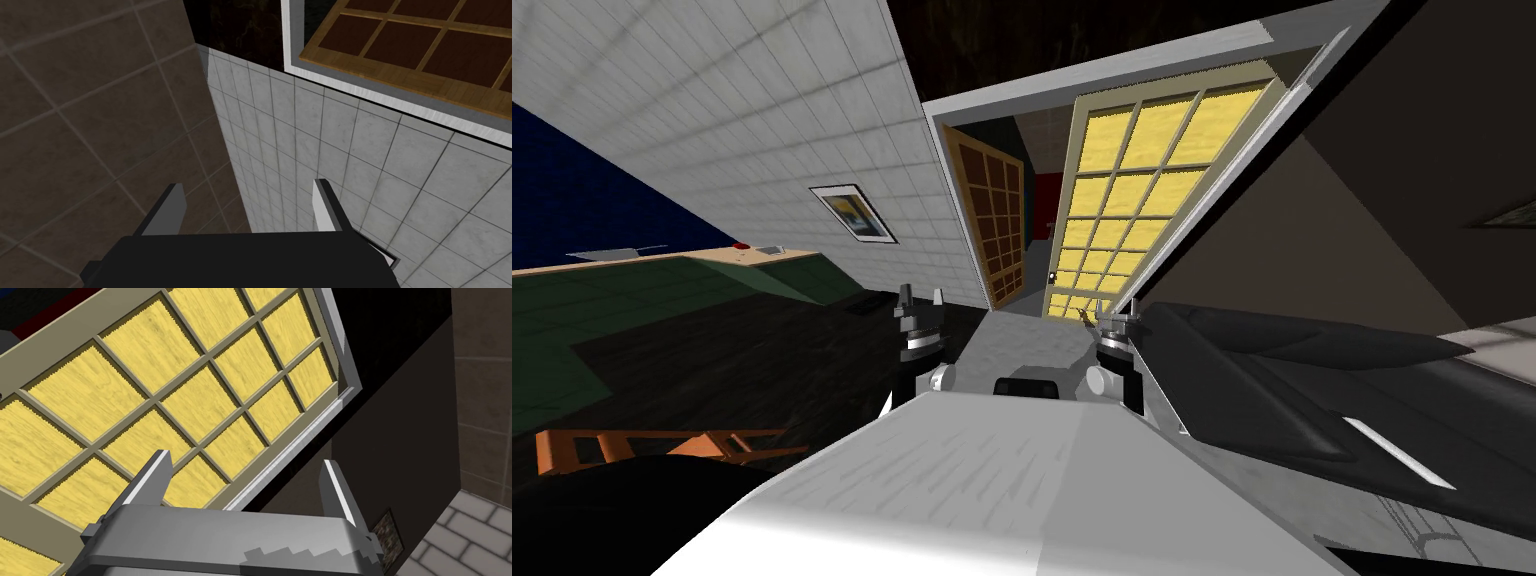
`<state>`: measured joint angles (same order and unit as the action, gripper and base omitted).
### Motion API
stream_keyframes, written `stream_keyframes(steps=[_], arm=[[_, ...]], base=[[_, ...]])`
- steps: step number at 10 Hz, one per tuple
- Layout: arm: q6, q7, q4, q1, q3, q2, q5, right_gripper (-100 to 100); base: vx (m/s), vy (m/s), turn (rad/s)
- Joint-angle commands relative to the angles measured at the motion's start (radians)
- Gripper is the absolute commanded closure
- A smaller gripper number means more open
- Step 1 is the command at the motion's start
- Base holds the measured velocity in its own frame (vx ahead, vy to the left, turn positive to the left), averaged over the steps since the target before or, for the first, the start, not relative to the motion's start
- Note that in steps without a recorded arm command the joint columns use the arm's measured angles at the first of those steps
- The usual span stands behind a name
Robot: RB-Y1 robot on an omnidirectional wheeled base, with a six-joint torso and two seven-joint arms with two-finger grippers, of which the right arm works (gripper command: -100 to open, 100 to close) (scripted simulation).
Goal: Push the door open
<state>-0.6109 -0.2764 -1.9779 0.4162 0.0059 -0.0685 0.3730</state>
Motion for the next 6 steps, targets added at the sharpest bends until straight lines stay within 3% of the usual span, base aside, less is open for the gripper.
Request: stream_keyframes(steps=[1,6], arm=[[-0.016,-0.031,0.036,-0.006,0.001,-0.01,0.027,-100],[-0.063,-0.115,0.146,-0.024,0.016,-0.028,0.108,-100]], base=[[0.103,-0.011,0.186],[0.104,-0.017,0.141]])
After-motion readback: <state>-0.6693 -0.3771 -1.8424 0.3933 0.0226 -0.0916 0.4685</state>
